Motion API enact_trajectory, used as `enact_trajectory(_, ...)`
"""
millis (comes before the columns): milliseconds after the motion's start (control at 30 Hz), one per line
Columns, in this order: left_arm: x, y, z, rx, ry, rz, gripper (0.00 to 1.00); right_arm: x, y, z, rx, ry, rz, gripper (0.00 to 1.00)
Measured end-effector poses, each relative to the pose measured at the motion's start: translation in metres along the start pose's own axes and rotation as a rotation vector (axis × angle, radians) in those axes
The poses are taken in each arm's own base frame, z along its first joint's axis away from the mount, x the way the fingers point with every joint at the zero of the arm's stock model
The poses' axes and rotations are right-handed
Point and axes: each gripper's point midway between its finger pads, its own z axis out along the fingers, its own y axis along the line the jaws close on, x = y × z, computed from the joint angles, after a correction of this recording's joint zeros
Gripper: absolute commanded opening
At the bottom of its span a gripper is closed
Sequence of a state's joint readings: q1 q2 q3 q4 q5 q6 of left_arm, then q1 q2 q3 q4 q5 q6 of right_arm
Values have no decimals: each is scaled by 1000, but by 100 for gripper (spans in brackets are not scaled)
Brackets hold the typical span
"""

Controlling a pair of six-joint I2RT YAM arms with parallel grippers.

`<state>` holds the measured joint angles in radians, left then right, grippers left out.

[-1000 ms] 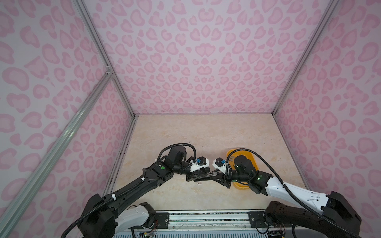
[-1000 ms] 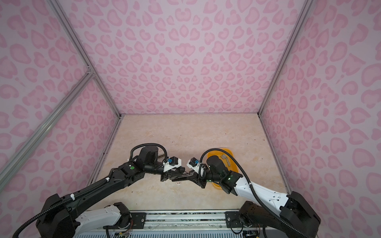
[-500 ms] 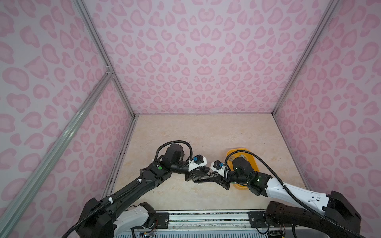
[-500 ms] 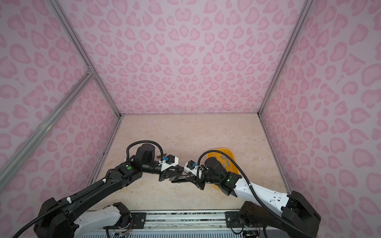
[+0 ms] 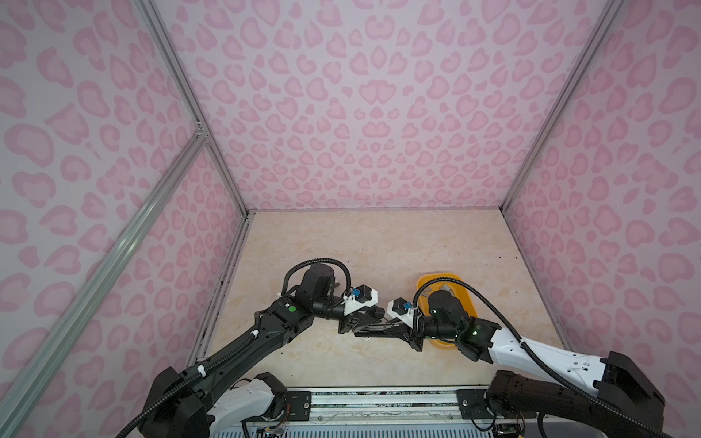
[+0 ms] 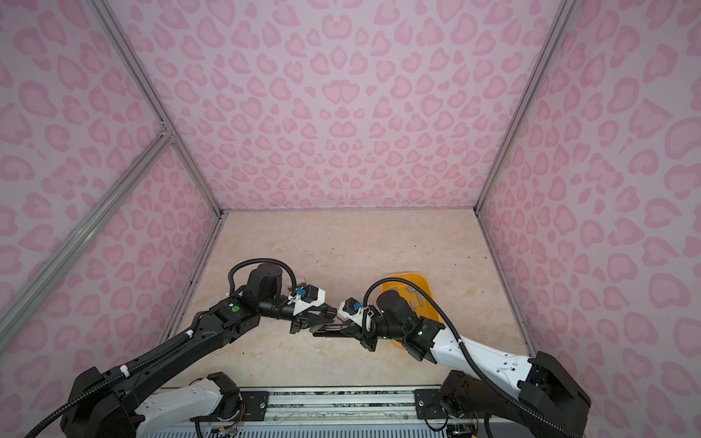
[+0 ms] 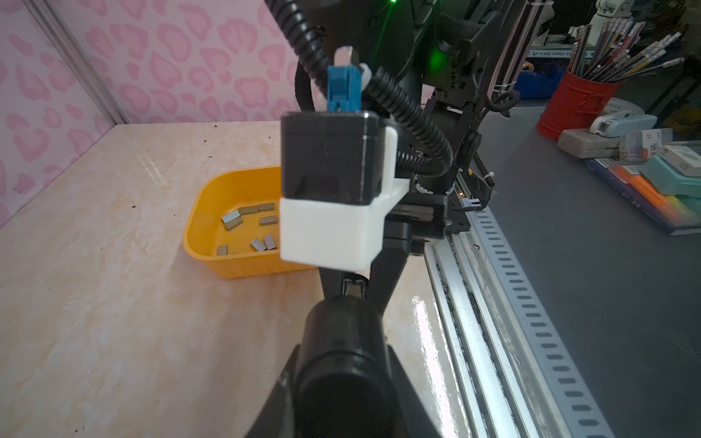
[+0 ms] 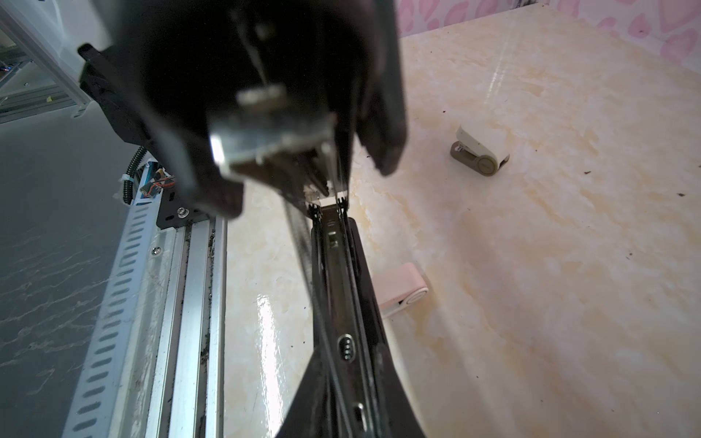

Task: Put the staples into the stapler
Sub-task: 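Pull the stapler top arm away from the base with the right gripper, then open the left gripper off the stapler base while the right gripper holds the stapler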

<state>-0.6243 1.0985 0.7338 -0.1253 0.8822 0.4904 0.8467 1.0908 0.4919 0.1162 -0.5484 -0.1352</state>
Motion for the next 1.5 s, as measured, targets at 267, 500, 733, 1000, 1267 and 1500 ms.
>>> enact_trajectory(267,-27,7,-23,-21,-79,30,4,-15,-2,-2,14,-83,-38,0)
enact_trajectory(500,-48,1,-38,-14,-138,48,4,-20,2,-12,26,-167,-64,0)
enact_trajectory(733,-57,0,-47,-33,-160,48,4,-23,1,-19,54,-224,-68,0)
enact_trajectory(1000,-57,12,-52,-108,-160,-2,4,-21,1,-29,80,-279,-33,0)
enact_trajectory(1267,-55,24,-62,-172,-190,-68,4,-16,-9,-47,122,-342,16,0)
enact_trajectory(1500,-47,39,-66,-230,-204,-139,13,-10,-17,-59,157,-381,62,0)
